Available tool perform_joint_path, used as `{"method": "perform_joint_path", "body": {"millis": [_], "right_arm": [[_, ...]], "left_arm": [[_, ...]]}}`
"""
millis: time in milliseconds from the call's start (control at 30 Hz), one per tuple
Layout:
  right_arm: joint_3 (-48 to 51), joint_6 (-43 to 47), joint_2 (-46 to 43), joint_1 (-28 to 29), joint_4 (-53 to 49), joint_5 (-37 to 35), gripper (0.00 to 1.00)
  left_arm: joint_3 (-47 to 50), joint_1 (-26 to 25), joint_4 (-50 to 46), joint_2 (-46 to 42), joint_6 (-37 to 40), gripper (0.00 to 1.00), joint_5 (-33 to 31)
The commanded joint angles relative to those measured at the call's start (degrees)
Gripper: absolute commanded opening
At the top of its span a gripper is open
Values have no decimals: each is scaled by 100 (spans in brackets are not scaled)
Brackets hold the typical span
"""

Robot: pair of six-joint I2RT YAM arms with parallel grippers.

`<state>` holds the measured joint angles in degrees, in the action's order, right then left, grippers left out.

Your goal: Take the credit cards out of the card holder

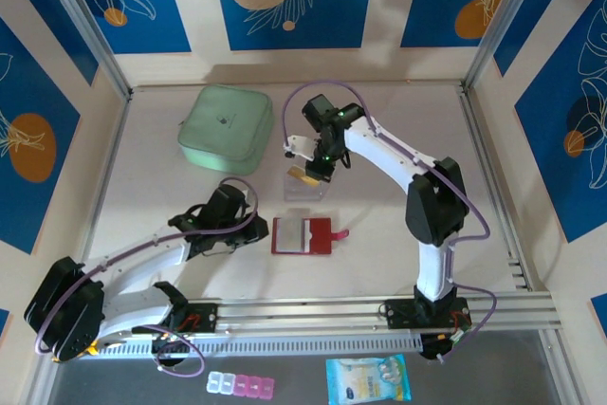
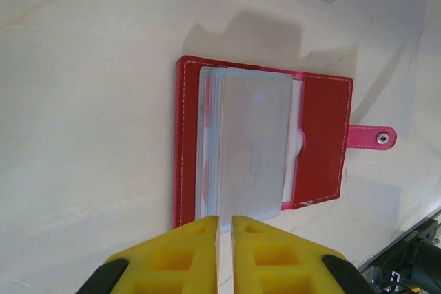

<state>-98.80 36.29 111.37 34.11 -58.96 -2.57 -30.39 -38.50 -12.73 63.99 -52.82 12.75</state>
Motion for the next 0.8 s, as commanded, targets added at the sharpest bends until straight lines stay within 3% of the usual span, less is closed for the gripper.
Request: {"method": "perform_joint_path", "body": {"millis": [0,300,533,767], "right_arm": [[-413,580,168,-129,-572,293,0],[-1029,1017,710,-240,-989,743,0],[-1537,1314,1212,-272,-1408,482,0],[-1739,1457,1468,-343,-1659,723,0]], "left_arm": [[-51,76,-291,-135,123,12,-163],[-133,187,-186,-12,181,12,-94],[-230,358,-205,148,307,13,-6],[-435,581,-185,396,468,13,142]]}}
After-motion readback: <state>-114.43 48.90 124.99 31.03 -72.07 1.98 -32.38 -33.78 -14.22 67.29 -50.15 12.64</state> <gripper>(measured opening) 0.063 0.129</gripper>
